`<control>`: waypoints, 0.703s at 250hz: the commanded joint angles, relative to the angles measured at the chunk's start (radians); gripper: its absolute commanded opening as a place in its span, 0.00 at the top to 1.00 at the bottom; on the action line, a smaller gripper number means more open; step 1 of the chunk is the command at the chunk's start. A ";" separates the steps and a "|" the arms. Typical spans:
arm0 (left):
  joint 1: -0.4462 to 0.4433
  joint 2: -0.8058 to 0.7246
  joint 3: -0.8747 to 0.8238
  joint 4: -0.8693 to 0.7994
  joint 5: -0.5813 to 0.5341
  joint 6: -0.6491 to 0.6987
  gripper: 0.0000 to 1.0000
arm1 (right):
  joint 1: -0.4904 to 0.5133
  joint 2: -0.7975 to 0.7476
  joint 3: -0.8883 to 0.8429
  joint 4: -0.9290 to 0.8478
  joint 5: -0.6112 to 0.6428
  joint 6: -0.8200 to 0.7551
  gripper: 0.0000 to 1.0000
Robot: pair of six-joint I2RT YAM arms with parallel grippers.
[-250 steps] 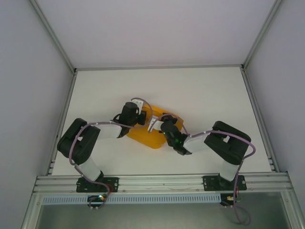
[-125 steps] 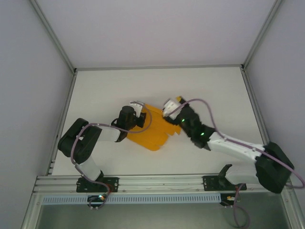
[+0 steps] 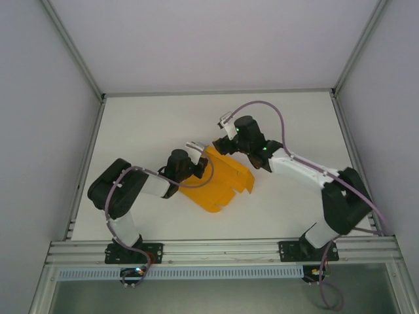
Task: Assemble paper box
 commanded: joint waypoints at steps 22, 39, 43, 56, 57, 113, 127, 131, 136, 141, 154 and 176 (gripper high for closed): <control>-0.005 0.038 -0.020 0.017 0.019 0.021 1.00 | 0.005 0.116 0.064 -0.062 -0.125 0.046 0.24; -0.006 0.040 -0.020 0.019 0.018 0.023 1.00 | 0.006 0.160 0.071 -0.073 -0.137 0.055 0.25; -0.006 0.041 -0.020 0.018 0.017 0.022 1.00 | 0.008 0.170 0.073 -0.076 -0.141 0.054 0.25; -0.006 0.043 -0.019 0.015 0.015 0.025 1.00 | 0.013 0.202 0.080 -0.094 -0.140 0.053 0.26; -0.006 0.044 -0.018 0.015 0.014 0.024 1.00 | 0.014 0.205 0.080 -0.096 -0.140 0.053 0.26; -0.008 0.050 0.002 -0.020 -0.010 0.026 0.91 | 0.049 0.255 0.034 -0.138 -0.121 0.043 0.27; -0.006 0.050 0.008 -0.020 -0.019 0.026 0.90 | 0.049 0.251 0.019 -0.145 -0.116 0.048 0.27; -0.007 0.051 0.009 -0.020 -0.024 0.026 0.90 | 0.049 0.249 0.015 -0.146 -0.114 0.048 0.27; -0.006 0.051 0.010 -0.020 -0.026 0.026 0.90 | 0.049 0.248 0.010 -0.146 -0.110 0.047 0.28; -0.006 0.051 0.012 -0.020 -0.028 0.028 0.89 | 0.049 0.245 0.005 -0.146 -0.108 0.047 0.27; -0.004 0.054 0.022 -0.020 -0.036 0.029 0.89 | 0.049 0.241 -0.003 -0.146 -0.106 0.044 0.27; -0.003 0.062 0.040 -0.021 -0.041 0.039 0.83 | 0.049 0.241 -0.003 -0.148 -0.113 0.043 0.27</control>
